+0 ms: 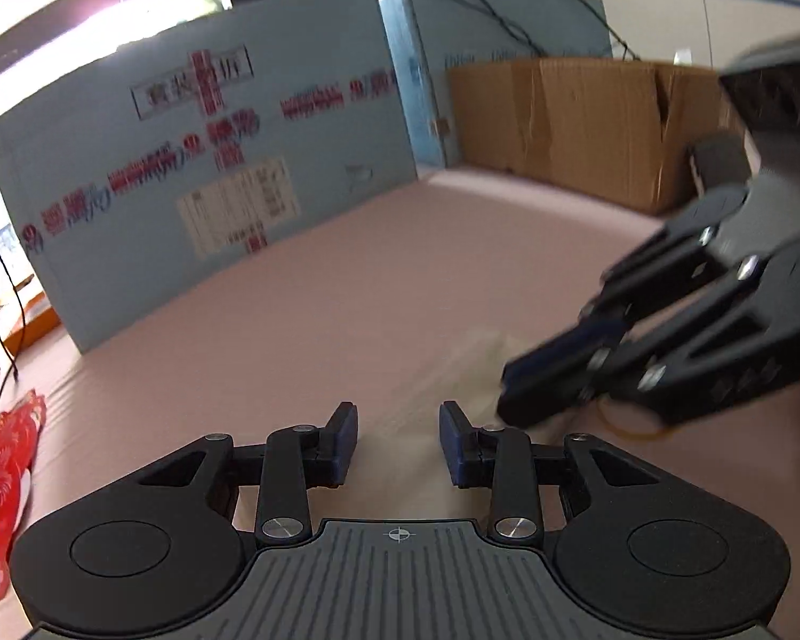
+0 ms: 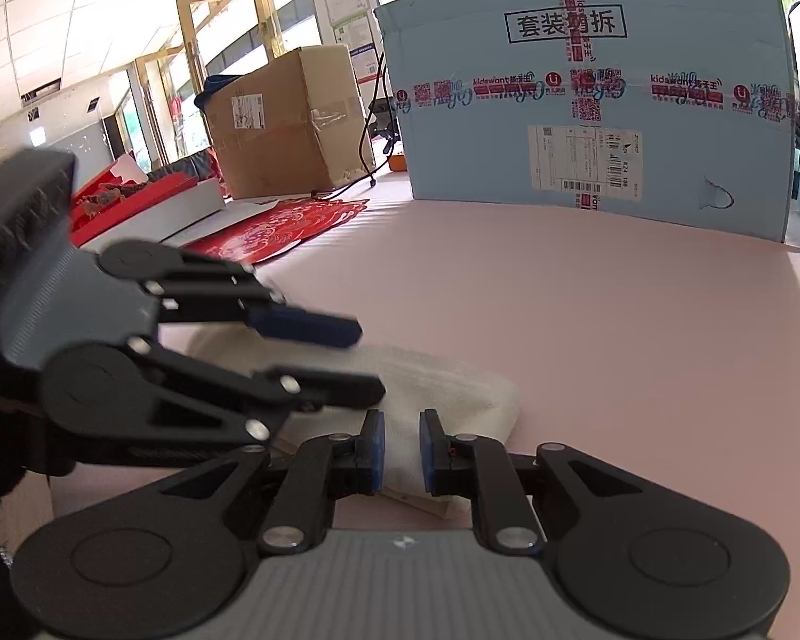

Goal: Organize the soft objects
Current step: 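Lay the folded white bag bundle down and open both grippers, then pick up the yellow rubber band with the right gripper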

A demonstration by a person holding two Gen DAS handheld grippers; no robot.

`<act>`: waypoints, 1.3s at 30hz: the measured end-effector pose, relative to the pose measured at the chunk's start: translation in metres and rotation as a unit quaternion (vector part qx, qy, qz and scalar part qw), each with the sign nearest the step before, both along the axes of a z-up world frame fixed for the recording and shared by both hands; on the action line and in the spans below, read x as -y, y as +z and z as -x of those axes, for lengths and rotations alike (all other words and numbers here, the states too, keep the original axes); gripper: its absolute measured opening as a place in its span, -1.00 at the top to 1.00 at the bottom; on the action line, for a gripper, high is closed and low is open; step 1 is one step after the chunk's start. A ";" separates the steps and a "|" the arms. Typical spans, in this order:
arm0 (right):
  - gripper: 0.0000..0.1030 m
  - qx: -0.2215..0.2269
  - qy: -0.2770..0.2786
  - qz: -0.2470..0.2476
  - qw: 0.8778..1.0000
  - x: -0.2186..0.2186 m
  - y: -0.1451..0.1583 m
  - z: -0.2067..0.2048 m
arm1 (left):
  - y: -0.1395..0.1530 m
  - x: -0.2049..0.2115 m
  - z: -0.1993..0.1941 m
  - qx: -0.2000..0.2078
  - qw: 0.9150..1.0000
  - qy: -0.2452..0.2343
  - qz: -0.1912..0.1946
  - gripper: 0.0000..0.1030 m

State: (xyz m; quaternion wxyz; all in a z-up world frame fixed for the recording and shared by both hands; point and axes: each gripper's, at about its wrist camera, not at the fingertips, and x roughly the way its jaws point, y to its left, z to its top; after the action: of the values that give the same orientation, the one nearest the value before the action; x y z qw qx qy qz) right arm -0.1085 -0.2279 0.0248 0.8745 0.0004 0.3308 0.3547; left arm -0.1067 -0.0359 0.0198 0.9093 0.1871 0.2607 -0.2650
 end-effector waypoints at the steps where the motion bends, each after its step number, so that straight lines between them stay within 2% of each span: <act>1: 0.50 -0.006 0.000 -0.010 1.000 0.009 0.004 0.002 | 0.000 -0.004 -0.001 -0.007 1.000 0.000 0.011 0.36; 3: 0.39 -0.016 -0.010 -0.003 1.000 0.021 0.008 0.004 | -0.001 -0.012 -0.003 -0.014 1.000 -0.001 0.027 0.35; 8: 0.37 -0.035 -0.047 0.054 0.997 0.043 0.012 0.008 | -0.004 -0.024 -0.009 -0.031 0.997 0.004 0.065 0.21; 11: 0.36 -0.040 -0.029 0.103 0.993 0.031 0.007 0.009 | -0.003 -0.027 -0.010 -0.035 0.997 0.006 0.075 0.19; 13: 0.34 -0.017 -0.018 0.146 0.989 0.018 0.005 0.014 | -0.003 -0.026 -0.010 -0.033 0.997 0.006 0.075 0.18; 15: 0.39 0.003 -0.006 0.189 0.982 0.005 0.005 0.018 | -0.003 -0.027 -0.009 -0.033 0.996 0.006 0.077 0.18; 17: 0.72 0.011 0.011 0.213 0.977 -0.002 0.005 0.025 | -0.004 -0.028 -0.010 -0.035 0.996 0.006 0.081 0.18; 18: 0.78 0.005 0.015 0.215 0.977 -0.003 0.007 0.025 | -0.004 -0.028 -0.010 -0.037 0.996 0.006 0.084 0.18; 20: 0.97 -0.018 0.007 0.195 0.981 0.002 0.010 0.020 | -0.004 -0.031 -0.012 -0.042 0.995 0.007 0.091 0.13; 23: 0.99 -0.065 -0.045 0.118 0.990 0.019 0.011 0.007 | -0.005 -0.036 -0.017 -0.054 0.993 0.015 0.104 -0.02; 25: 0.99 -0.095 -0.086 0.058 0.990 0.034 0.009 -0.001 | -0.005 -0.039 -0.020 -0.062 0.992 0.018 0.112 -0.06; 29: 0.99 -0.139 -0.148 -0.037 0.978 0.054 0.000 -0.014 | -0.004 -0.037 -0.017 -0.051 0.993 0.016 0.109 -0.06; 31: 0.99 -0.172 -0.175 -0.078 0.966 0.061 -0.010 -0.024 | -0.002 -0.038 -0.015 -0.044 0.993 0.015 0.112 -0.07; 33: 0.98 -0.184 -0.182 -0.090 0.962 0.063 -0.014 -0.027 | 0.002 -0.037 -0.013 -0.028 0.993 0.009 0.112 -0.13; 34: 0.99 -0.190 -0.180 -0.098 0.960 0.064 -0.015 -0.028 | 0.005 -0.035 -0.011 -0.018 0.994 0.004 0.107 -0.23; 37: 0.99 -0.220 -0.172 -0.122 0.952 0.065 -0.018 -0.032 | 0.014 -0.020 -0.010 0.018 0.997 -0.033 0.068 -0.29; 39: 0.98 -0.221 -0.176 -0.123 0.951 0.065 -0.020 -0.032 | 0.018 -0.009 -0.013 0.027 0.997 -0.061 0.038 -0.29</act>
State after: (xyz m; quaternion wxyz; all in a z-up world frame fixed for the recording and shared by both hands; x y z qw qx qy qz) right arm -0.0769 -0.2926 0.0047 0.8214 0.2441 0.4643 0.2240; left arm -0.0936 -0.0272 0.0379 0.9046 0.1753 0.2140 -0.3243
